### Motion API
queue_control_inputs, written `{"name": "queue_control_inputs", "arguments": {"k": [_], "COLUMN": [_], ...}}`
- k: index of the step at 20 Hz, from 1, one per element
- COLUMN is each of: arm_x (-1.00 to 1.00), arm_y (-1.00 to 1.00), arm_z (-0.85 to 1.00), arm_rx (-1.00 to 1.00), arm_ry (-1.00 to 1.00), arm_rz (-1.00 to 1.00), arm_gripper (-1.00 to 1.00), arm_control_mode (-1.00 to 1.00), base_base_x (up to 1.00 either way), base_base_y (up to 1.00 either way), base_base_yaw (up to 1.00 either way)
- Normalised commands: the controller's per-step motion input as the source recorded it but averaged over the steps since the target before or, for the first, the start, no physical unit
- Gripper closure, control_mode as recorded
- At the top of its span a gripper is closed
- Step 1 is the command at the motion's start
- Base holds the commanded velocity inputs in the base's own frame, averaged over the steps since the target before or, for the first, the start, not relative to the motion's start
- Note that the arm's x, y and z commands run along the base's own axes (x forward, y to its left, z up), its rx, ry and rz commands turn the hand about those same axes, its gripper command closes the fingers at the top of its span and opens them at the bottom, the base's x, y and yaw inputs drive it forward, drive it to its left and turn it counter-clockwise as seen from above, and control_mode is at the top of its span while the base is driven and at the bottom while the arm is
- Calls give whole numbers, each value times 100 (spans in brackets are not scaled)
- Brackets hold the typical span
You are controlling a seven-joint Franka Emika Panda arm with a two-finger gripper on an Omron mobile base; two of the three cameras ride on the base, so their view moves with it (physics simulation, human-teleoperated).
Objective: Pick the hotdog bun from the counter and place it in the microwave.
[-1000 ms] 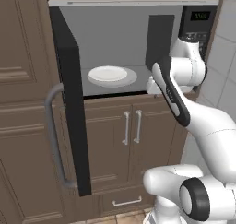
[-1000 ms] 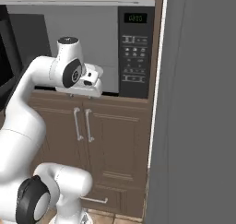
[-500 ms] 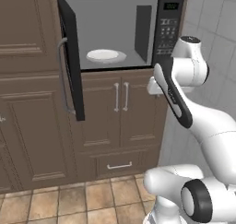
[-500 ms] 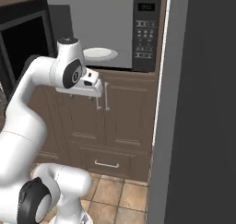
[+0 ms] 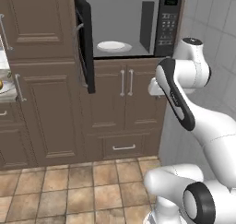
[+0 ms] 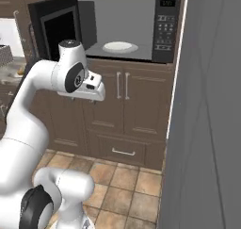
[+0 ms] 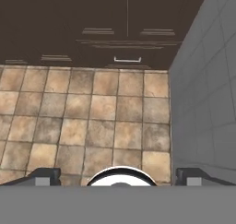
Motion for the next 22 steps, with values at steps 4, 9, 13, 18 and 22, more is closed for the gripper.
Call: {"name": "queue_control_inputs", "arguments": {"k": [4,9,13,18,22], "arm_x": [0,0,0,0,0], "arm_y": [0,0,0,0,0], "arm_z": [0,0,0,0,0], "arm_rx": [0,0,0,0,0], "arm_ry": [0,0,0,0,0], "arm_rz": [0,0,0,0,0], "arm_gripper": [-100,-100,-100,-100,-100], "arm_control_mode": [100,100,100,100,100], "base_base_x": [-7,0,6,54,100], "base_base_y": [100,100,100,100,100], "base_base_yaw": [0,-3,-6,-6,-1]}}
